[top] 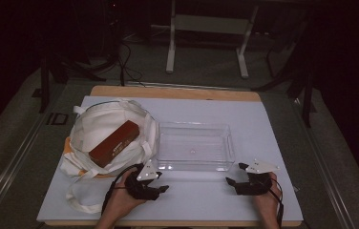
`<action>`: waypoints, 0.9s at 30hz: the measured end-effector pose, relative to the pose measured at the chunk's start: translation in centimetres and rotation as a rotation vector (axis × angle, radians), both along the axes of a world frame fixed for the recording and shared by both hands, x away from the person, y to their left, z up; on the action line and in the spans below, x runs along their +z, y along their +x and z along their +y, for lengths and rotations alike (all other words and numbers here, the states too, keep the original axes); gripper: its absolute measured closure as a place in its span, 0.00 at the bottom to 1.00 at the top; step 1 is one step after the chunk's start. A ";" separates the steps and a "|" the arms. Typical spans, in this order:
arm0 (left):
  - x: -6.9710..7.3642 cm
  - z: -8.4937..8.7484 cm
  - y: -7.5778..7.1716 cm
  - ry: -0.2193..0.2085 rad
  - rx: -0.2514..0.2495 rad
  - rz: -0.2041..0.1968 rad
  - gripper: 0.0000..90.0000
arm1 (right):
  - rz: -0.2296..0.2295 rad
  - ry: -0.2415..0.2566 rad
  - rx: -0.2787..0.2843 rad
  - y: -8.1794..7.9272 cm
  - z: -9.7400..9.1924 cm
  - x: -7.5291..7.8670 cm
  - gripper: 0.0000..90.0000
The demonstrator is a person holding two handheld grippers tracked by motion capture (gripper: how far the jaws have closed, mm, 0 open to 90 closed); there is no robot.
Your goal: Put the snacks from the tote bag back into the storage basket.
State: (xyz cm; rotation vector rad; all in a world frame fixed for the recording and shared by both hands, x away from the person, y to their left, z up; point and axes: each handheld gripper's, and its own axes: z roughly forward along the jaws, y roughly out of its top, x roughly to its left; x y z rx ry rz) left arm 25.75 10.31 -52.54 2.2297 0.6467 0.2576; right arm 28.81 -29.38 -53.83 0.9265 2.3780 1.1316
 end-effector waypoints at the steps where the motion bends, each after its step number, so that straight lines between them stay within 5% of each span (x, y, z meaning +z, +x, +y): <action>1: 0.0 0.0 0.0 0.001 0.000 0.001 0.50 | 0.000 0.001 0.005 0.0 0.0 0.0 0.23; 20: 0.5 -0.1 -0.2 0.022 0.001 -0.002 0.51 | -0.011 0.065 0.031 -0.2 -0.6 0.1 0.23; 27: 1.2 0.1 0.0 0.019 -0.002 -0.011 0.50 | -0.024 0.034 0.038 -0.3 -0.3 0.1 0.23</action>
